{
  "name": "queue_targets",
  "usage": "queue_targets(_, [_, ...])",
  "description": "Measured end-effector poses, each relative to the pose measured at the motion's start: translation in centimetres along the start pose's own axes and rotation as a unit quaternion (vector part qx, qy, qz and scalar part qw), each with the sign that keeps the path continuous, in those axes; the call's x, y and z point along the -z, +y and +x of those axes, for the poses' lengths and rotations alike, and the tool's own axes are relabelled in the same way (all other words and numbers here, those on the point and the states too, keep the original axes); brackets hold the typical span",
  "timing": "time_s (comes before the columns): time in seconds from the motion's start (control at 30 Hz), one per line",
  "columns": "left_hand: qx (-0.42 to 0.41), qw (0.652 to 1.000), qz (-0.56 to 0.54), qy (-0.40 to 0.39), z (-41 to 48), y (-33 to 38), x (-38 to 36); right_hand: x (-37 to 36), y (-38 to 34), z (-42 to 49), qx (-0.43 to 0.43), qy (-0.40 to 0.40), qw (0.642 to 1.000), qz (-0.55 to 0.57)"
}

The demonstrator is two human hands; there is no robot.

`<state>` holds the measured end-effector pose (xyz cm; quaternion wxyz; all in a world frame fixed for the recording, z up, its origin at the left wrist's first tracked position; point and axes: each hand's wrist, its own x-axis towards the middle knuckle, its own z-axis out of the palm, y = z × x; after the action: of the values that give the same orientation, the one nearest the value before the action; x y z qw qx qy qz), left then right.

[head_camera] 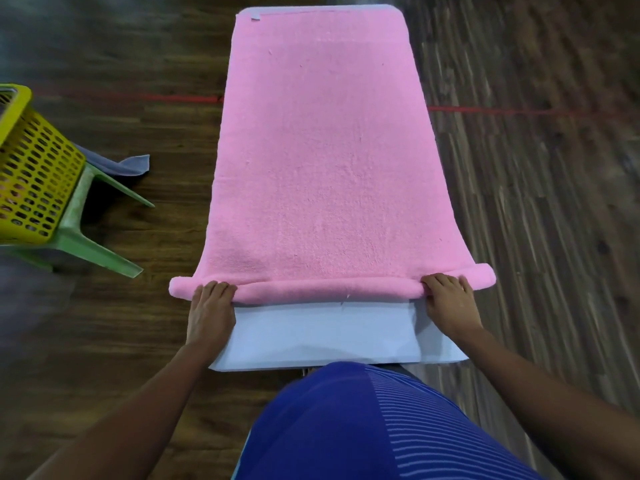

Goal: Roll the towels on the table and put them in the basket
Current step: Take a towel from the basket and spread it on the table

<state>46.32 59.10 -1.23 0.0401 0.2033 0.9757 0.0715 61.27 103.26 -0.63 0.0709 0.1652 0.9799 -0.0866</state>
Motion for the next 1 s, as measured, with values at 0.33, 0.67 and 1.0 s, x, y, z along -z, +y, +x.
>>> queue_targets(0.33, [0.031,0.998,-0.005,-0.049,1.0,0.2,1.6,2.6,0.1,1.7,-0.054,-0.119,0.991,-0.041])
queue_targets(0.67, [0.014,0.998,-0.067,-0.015,0.0,1.0,0.5,0.3,-1.6,0.2,0.009,-0.018,1.0,0.002])
queue_targets(1.0, [-0.012,0.998,-0.03,-0.052,1.1,0.1,1.5,1.7,-1.2,1.2,0.008,-0.04,0.999,-0.021])
